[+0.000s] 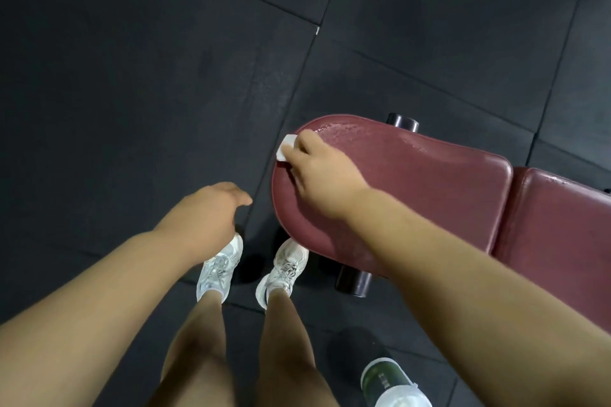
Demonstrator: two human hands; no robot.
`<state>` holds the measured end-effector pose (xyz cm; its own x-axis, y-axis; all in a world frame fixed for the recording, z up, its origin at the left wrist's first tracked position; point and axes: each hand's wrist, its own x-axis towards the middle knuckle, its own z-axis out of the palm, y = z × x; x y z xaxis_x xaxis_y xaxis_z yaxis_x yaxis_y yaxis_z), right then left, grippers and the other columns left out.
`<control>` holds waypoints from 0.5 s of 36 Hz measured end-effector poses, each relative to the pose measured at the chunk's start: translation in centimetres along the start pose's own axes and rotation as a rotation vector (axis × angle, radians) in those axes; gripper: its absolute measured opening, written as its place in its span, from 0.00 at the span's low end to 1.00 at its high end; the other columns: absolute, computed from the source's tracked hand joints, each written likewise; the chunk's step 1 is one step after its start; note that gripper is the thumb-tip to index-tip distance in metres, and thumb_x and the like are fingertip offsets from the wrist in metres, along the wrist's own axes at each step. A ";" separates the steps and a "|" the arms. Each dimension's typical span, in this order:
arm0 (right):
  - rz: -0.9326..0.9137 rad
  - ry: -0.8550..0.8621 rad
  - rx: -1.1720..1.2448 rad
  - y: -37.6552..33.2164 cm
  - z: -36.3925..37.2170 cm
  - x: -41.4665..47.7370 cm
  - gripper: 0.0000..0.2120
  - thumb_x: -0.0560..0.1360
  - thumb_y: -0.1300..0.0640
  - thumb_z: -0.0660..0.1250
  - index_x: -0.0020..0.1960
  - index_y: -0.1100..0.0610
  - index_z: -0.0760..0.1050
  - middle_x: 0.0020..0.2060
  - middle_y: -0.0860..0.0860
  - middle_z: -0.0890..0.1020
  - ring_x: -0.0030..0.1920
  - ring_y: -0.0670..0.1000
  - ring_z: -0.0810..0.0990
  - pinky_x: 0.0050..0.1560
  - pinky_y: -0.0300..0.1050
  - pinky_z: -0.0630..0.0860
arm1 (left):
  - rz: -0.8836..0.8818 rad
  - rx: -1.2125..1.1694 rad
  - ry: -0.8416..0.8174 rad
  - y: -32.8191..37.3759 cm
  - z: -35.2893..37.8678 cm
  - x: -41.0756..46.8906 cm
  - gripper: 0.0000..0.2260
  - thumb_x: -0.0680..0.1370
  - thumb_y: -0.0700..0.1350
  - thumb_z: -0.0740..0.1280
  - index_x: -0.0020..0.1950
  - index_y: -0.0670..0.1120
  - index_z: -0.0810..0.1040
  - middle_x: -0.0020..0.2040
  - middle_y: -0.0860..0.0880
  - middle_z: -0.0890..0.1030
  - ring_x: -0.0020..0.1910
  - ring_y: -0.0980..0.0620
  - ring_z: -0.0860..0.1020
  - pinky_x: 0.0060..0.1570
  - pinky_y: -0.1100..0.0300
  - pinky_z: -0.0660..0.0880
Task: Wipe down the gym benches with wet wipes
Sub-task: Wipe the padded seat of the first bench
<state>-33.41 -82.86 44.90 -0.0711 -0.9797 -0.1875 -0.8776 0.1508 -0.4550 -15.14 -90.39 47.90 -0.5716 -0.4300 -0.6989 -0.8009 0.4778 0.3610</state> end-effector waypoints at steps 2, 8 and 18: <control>0.016 -0.012 -0.026 1.3 -1.3 0.8 0.13 0.75 0.63 0.63 0.58 0.57 0.77 0.52 0.56 0.73 0.48 0.60 0.77 0.44 0.47 0.71 | -0.014 0.021 -0.025 -0.7 -0.3 -0.3 0.26 0.74 0.31 0.56 0.68 0.53 0.71 0.66 0.56 0.70 0.60 0.50 0.73 0.54 0.57 0.73; 0.291 0.196 -0.016 1.0 -0.5 0.9 0.12 0.75 0.63 0.62 0.55 0.56 0.78 0.51 0.52 0.72 0.49 0.56 0.76 0.48 0.43 0.73 | -0.004 0.129 -0.069 -2.3 -0.7 -0.4 0.26 0.74 0.31 0.56 0.68 0.52 0.70 0.66 0.53 0.70 0.59 0.47 0.74 0.54 0.56 0.73; -0.114 -0.076 -0.107 -1.8 0.6 -4.4 0.11 0.67 0.61 0.70 0.49 0.57 0.82 0.40 0.56 0.76 0.34 0.56 0.76 0.29 0.42 0.74 | 0.063 0.259 -0.087 -3.6 -0.5 -0.6 0.14 0.77 0.41 0.57 0.60 0.51 0.73 0.56 0.49 0.77 0.50 0.45 0.77 0.48 0.51 0.77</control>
<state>-31.19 -78.71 46.04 0.0646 -0.9761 -0.2075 -0.9238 0.0201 -0.3825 -12.04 -92.21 47.32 -0.5921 -0.3310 -0.7348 -0.6855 0.6862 0.2433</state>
